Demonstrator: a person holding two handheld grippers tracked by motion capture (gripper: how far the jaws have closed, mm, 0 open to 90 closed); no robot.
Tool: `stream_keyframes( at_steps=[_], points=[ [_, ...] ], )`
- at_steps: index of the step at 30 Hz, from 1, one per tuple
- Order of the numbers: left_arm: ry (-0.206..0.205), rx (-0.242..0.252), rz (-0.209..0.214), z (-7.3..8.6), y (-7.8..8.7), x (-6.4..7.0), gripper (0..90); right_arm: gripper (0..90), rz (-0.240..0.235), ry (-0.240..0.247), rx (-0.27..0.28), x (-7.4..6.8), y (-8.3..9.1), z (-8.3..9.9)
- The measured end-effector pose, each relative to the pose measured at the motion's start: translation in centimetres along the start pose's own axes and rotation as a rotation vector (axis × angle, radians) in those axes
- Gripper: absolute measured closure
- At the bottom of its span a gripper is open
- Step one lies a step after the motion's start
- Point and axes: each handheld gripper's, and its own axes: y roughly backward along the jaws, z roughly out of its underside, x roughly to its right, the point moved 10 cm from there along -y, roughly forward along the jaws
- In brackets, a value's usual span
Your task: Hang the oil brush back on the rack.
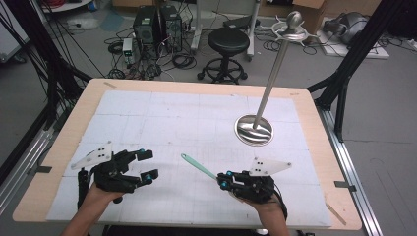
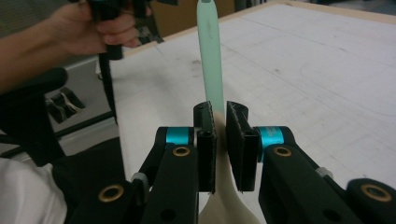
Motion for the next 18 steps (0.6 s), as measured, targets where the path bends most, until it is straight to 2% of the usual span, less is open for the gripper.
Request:
stream_keyframes(
  at_steps=[6,10,18],
  points=[
    [-0.039,-0.031,0.101,-0.4,-2.1,1.9,29.5,82.8,-0.096,0.023,0.047,-1.8,-0.1,-1.1],
    [-0.053,-0.048,0.170,-0.4,-3.0,3.2,34.9,82.8,-0.151,0.028,0.066,-2.6,-0.3,-1.5],
    [-0.071,-0.048,0.258,-0.8,-4.1,4.8,47.4,82.7,-0.219,0.023,0.079,-3.5,-0.6,-1.7]
  ],
)
